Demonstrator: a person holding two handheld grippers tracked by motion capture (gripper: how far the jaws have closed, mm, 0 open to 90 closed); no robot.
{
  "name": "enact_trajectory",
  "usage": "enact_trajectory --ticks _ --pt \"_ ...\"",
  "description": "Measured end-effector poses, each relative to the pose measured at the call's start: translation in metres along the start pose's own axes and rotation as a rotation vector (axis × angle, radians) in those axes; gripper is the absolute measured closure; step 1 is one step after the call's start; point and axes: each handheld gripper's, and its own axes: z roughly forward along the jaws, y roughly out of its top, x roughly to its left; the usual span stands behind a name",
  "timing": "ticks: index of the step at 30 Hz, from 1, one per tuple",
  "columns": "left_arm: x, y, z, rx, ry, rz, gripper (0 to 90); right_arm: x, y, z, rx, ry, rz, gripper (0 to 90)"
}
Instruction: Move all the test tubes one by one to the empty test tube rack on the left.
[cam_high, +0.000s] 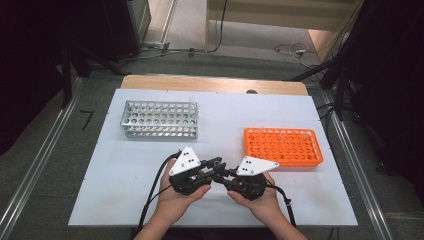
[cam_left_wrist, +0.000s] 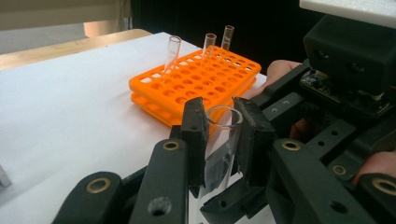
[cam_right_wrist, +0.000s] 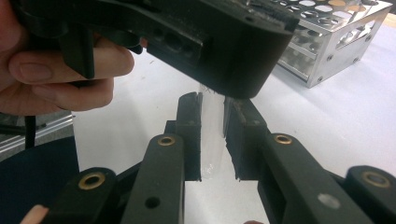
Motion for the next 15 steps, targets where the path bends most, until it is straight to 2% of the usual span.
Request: enact_trajectory --ticks 6,15 --pt "0.001 0.000 -0.001 -0.001 0.005 0.000 75.7 0.000 0.000 0.000 -0.001 0.006 0.007 71.2" --pt "0.008 0.002 -0.006 -0.011 0.021 -0.019 75.7 -0.008 0.000 -0.014 -0.029 0.030 0.009 42.6"
